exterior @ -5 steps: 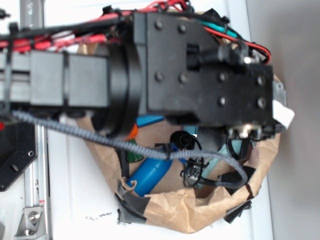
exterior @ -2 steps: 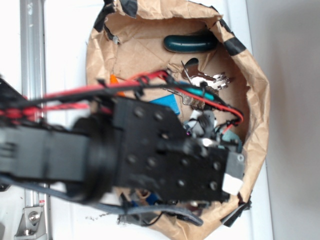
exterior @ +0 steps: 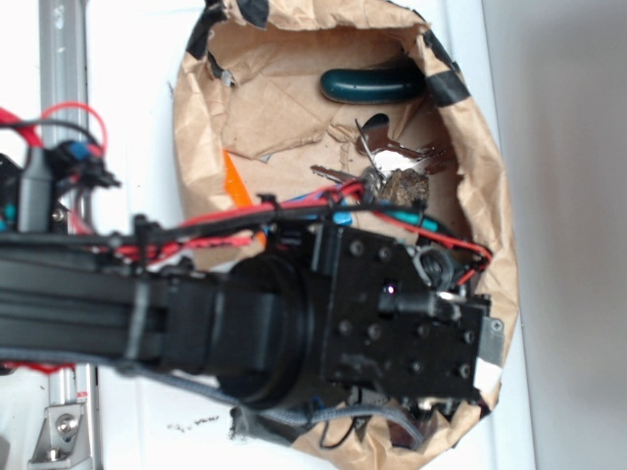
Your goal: Grab the blue cloth.
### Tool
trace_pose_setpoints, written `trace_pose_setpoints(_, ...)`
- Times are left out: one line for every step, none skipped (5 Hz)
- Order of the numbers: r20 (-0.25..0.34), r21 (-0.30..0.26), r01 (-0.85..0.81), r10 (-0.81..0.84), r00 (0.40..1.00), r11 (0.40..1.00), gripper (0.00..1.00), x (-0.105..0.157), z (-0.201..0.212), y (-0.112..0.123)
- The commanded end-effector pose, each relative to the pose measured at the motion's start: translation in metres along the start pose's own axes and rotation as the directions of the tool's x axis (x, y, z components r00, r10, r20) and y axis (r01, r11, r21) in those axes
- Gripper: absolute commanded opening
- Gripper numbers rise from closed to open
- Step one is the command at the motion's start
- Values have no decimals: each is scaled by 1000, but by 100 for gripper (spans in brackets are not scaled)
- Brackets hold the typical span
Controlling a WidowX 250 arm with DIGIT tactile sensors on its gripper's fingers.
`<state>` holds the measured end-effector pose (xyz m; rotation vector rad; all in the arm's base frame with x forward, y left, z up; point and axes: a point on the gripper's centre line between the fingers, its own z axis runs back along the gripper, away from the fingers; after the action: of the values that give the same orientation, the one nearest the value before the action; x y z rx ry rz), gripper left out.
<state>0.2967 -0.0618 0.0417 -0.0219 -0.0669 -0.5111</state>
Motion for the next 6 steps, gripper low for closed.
trace_pose_setpoints(-7, 89, -90, 91, 996, 992, 100, -2, 3, 21)
trace_pose_setpoints(-46, 118, -190, 196, 979, 975, 0, -12, 4, 38)
trace_pose_setpoints(-47, 108, -285, 292, 955, 952, 0, -21, 12, 61)
trace_pose_setpoints(-33, 128, -313, 319, 947, 941, 0, -21, 22, 77)
trace_pose_setpoints(39, 77, -254, 251, 967, 964, 0, -23, 34, 77)
trace_pose_setpoints(102, 71, -158, 151, 983, 985, 100, -18, 48, 53)
